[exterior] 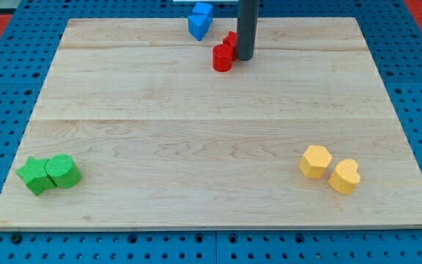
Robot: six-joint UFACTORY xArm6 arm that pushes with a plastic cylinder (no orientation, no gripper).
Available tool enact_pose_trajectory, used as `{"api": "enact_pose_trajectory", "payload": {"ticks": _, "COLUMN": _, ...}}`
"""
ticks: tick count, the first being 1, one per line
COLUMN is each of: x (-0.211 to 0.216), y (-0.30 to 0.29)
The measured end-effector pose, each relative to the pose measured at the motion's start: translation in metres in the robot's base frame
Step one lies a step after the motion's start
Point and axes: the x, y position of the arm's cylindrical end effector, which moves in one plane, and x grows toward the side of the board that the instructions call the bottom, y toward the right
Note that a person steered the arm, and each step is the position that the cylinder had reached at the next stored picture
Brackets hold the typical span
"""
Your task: Push red star below to the blue triangle
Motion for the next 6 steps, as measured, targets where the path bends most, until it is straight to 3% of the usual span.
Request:
{"api": "enact_pose_trajectory", "payload": {"ticks": 1, "x": -0.008, "y": 0.039}}
{"api": "enact_pose_trajectory", "payload": {"ticks": 2, "x": -0.027, "y": 0.025}}
{"api": "enact_pose_trajectory", "payload": {"ticks": 4, "x": -0.03, "y": -0.032}}
{"api": "enact_pose_trajectory", "payload": {"ticks": 6, "x": -0.031, "y": -0.05}}
